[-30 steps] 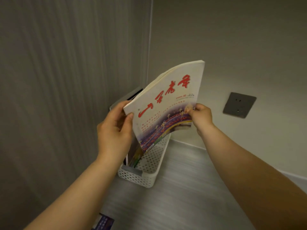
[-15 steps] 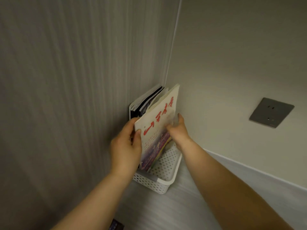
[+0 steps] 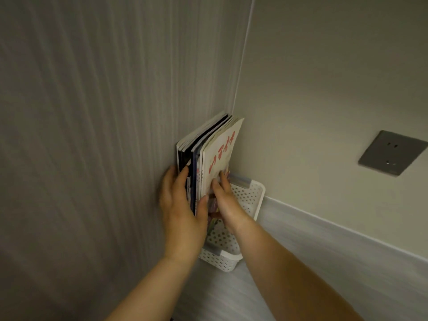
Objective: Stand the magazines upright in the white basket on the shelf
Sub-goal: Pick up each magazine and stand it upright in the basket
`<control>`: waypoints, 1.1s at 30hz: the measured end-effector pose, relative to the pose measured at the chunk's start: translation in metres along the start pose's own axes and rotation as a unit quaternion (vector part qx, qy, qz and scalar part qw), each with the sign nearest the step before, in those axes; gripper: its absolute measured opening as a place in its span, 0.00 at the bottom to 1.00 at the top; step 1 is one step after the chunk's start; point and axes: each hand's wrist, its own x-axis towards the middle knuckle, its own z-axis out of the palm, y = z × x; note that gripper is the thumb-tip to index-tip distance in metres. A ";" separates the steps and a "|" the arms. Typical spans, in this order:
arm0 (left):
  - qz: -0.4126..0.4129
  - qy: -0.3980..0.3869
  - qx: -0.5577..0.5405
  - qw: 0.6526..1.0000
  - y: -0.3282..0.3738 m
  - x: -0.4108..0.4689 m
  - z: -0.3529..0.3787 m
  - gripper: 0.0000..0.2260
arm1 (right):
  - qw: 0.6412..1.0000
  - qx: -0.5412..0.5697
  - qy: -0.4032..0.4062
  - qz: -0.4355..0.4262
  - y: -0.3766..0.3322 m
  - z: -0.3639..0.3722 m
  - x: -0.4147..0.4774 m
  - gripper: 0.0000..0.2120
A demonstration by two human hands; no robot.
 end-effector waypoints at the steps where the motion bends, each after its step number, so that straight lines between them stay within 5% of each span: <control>1: 0.015 -0.005 0.015 1.000 -0.002 -0.005 0.000 0.27 | 1.000 -0.005 -0.007 -0.001 0.001 0.000 0.001 0.25; 6: 0.169 -0.077 0.226 0.956 -0.016 -0.021 0.003 0.31 | 1.000 -0.011 -0.026 0.002 0.005 -0.003 -0.001 0.26; 11: 0.129 -0.143 0.344 0.919 -0.027 -0.019 0.001 0.33 | 0.998 -0.057 0.005 0.026 0.006 -0.002 -0.001 0.26; 19: 0.085 -0.142 0.303 0.938 -0.017 -0.032 -0.002 0.31 | 0.998 -0.058 0.022 -0.019 0.004 -0.021 -0.027 0.24; 25: 0.111 -0.149 0.238 0.953 0.008 -0.065 0.006 0.19 | 0.983 -0.096 0.157 -0.030 0.014 -0.083 -0.072 0.14; 33: 0.053 -0.297 0.105 0.948 0.074 -0.146 0.067 0.10 | 0.951 -0.200 0.233 -0.036 0.046 -0.199 -0.183 0.10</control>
